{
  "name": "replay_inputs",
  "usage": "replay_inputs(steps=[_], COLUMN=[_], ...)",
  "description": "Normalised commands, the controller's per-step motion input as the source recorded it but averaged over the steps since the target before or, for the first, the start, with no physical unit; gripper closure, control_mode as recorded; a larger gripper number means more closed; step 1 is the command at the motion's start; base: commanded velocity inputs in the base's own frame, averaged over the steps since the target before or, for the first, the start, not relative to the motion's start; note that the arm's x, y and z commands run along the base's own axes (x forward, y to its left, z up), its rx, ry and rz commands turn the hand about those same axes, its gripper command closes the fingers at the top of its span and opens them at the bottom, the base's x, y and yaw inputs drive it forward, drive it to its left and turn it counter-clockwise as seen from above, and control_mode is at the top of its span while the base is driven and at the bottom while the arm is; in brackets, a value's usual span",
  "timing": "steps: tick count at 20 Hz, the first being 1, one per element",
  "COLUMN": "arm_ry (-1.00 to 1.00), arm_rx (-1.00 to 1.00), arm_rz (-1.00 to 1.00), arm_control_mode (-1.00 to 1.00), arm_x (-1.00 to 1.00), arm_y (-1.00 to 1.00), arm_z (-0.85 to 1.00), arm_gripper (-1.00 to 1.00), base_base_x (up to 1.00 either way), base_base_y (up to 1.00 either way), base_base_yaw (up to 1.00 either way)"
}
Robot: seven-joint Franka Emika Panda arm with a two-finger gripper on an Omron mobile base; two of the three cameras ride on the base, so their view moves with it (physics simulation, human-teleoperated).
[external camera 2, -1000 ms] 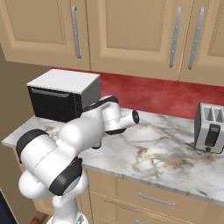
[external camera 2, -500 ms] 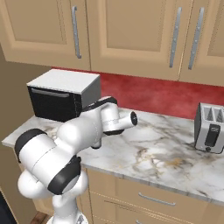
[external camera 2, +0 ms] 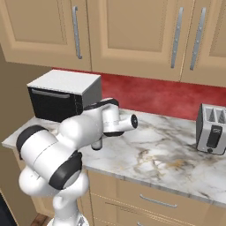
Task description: There is a wine glass and glass cup on the dining counter. Place the wine bottle next to the wine glass and the juice bottle next to the glass cup.
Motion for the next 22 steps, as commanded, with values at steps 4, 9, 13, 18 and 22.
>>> replay_inputs(steps=[4, 9, 13, 18, 22], arm_ry=[0.0, 0.0, 0.0, 0.0, 0.0], arm_rx=[0.03, 0.02, 0.02, 0.02, 0.01], arm_rz=[0.0, 0.0, 0.0, 0.0, -0.02], arm_control_mode=[-1.0, -1.0, -1.0, -1.0, -1.0], arm_x=[0.01, 0.0, 0.0, 0.0, 0.05], arm_y=[0.05, 0.1, 0.1, 0.03, 0.0], arm_z=[-0.02, 0.0, 0.0, -0.04, -0.12], arm_gripper=[-1.0, -1.0, -1.0, -1.0, -1.0], base_base_x=[0.0, 0.0, 0.0, 0.0, 0.0], base_base_y=[0.0, 0.0, 0.0, 0.0, 0.0], base_base_yaw=[0.0, 0.0, 0.0, 0.0, 0.0])
